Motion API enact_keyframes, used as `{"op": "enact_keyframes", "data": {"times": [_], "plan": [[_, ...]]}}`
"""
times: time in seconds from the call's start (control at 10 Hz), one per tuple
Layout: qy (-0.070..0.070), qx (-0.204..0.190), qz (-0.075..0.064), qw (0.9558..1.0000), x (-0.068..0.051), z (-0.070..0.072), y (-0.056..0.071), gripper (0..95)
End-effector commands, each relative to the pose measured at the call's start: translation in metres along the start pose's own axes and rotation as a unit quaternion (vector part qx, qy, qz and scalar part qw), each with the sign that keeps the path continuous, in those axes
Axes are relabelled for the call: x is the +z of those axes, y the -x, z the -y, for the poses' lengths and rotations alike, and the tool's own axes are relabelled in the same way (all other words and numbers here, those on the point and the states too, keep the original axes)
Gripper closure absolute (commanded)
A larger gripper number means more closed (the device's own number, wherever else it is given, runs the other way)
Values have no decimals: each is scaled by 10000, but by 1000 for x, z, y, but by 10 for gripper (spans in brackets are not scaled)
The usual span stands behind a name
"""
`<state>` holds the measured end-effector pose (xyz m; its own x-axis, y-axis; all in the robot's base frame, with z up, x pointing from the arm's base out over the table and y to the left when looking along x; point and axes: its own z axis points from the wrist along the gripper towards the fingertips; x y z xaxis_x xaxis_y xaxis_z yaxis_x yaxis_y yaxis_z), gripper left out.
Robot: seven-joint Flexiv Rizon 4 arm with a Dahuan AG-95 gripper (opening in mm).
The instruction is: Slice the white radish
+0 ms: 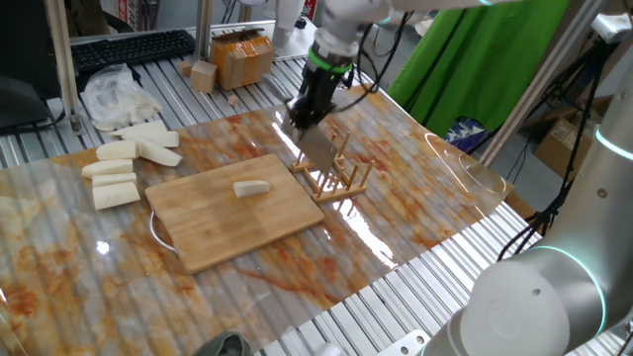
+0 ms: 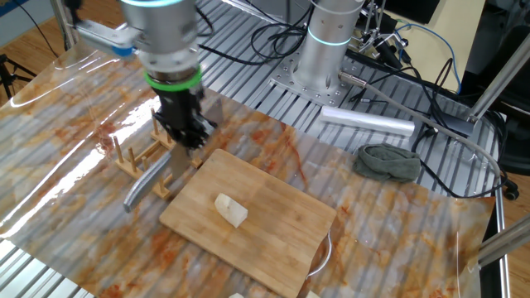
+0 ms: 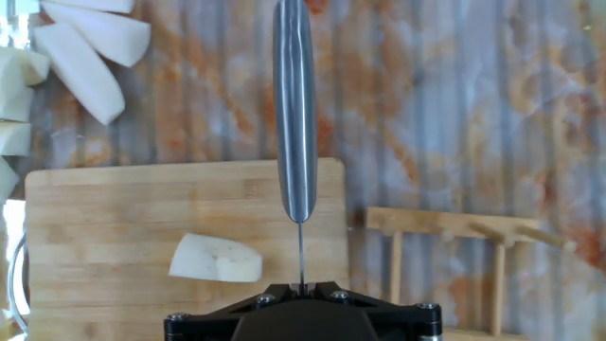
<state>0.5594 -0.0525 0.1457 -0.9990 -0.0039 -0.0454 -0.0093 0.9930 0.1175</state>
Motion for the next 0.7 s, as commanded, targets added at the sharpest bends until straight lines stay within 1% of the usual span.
{"op": "enact_keyframes", "data": {"times": [0.1,0.3,0.4,0.6,0.7], "plan": [[-11,12,40,10000,11,-3,-4,950],[-11,-12,67,10000,27,-5,-5,950],[-24,-44,101,9999,38,-6,-4,950],[-51,-87,137,9999,52,-5,-4,950],[-139,-135,195,9996,60,-5,-4,950]]}}
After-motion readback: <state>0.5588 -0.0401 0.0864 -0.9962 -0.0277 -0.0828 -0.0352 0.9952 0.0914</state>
